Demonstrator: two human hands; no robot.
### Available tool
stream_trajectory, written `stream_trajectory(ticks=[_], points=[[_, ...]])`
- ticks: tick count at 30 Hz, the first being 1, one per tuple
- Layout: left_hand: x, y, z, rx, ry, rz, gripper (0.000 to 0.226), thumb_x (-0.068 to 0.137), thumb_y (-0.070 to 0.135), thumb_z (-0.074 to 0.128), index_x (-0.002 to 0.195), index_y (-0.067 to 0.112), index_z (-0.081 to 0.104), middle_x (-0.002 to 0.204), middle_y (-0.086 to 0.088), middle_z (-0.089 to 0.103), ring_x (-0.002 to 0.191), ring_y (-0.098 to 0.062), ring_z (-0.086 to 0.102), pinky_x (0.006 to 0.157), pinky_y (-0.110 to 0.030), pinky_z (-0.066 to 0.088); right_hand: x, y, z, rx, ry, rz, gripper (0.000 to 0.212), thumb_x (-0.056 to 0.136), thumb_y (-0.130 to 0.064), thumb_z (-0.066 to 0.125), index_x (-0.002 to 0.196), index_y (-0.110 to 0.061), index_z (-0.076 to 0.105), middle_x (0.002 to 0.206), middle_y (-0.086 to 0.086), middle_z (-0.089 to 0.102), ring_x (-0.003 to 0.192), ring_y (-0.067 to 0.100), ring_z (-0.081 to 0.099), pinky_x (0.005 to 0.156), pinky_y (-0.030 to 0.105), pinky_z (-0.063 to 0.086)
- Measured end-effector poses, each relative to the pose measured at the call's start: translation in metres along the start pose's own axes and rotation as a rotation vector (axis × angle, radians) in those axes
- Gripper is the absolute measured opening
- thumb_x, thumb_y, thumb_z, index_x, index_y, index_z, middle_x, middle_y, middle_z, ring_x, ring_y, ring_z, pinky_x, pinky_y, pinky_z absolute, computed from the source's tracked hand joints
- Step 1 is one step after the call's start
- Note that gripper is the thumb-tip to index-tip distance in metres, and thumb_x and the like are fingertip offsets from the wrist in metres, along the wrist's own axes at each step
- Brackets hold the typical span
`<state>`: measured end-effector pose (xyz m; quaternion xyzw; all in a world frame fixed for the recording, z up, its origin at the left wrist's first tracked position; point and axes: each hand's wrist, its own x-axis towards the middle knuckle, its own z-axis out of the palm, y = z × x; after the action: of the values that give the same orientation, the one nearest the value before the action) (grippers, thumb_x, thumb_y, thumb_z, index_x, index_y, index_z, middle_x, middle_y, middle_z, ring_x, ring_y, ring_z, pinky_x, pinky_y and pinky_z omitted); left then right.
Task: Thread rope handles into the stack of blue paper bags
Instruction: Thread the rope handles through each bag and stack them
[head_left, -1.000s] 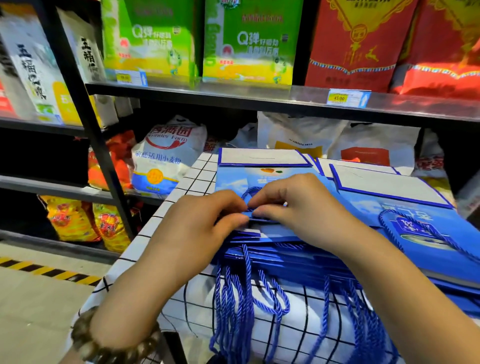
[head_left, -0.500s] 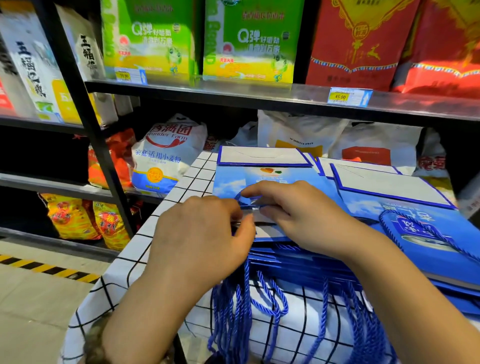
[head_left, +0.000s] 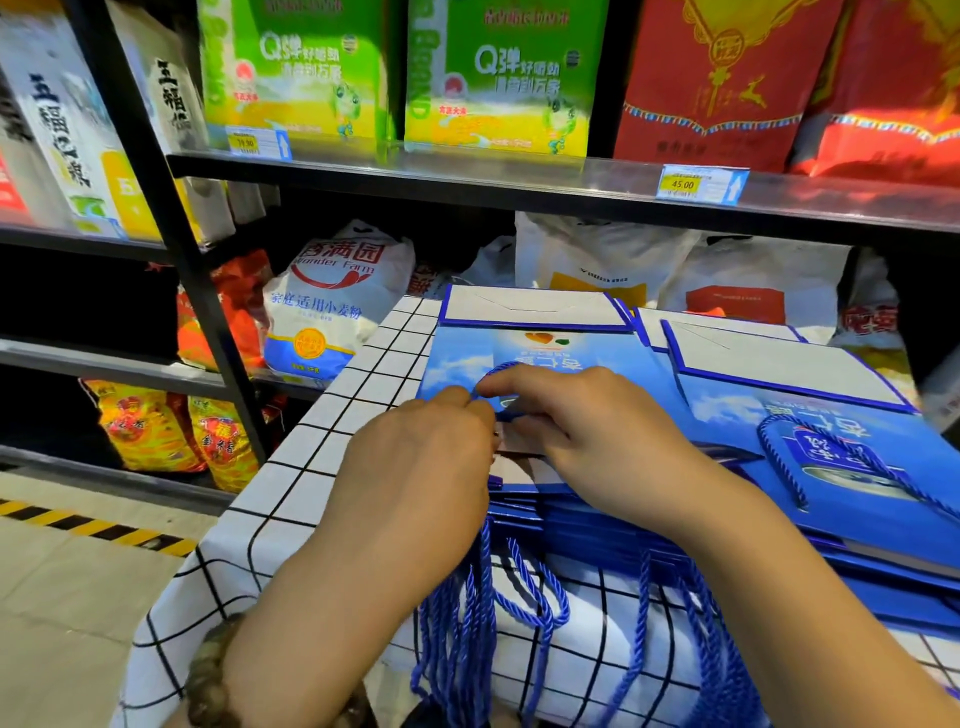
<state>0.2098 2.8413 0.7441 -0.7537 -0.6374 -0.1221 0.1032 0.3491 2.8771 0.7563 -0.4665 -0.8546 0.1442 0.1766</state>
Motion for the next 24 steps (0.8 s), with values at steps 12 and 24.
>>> stream_trajectory(ticks=[12, 24], points=[[-0.002, -0.015, 0.004, -0.622, 0.191, -0.184, 0.026, 0.072, 0.030, 0.071, 0.058, 0.021, 0.050, 0.066, 0.008, 0.064, 0.067, -0.011, 0.059, 0.065, -0.033, 0.046, -0.014, 0.013, 0.005, 0.267, 0.171, 0.084, 0.005, 0.081, -0.020, 0.066, 0.085, -0.022, 0.069, 0.078, -0.010, 0.066, 0.081, 0.012, 0.064, 0.080, 0.039, 0.051], [0.039, 0.000, 0.013, -0.635, -0.102, -0.150, 0.019, 0.072, 0.033, 0.070, 0.072, 0.027, 0.052, 0.065, 0.007, 0.059, 0.064, -0.014, 0.054, 0.064, -0.031, 0.046, -0.030, 0.008, 0.019, 0.128, 0.258, 0.015, 0.017, 0.073, -0.034, 0.063, 0.082, -0.023, 0.073, 0.079, -0.007, 0.074, 0.073, 0.016, 0.067, 0.070, 0.037, 0.054]])
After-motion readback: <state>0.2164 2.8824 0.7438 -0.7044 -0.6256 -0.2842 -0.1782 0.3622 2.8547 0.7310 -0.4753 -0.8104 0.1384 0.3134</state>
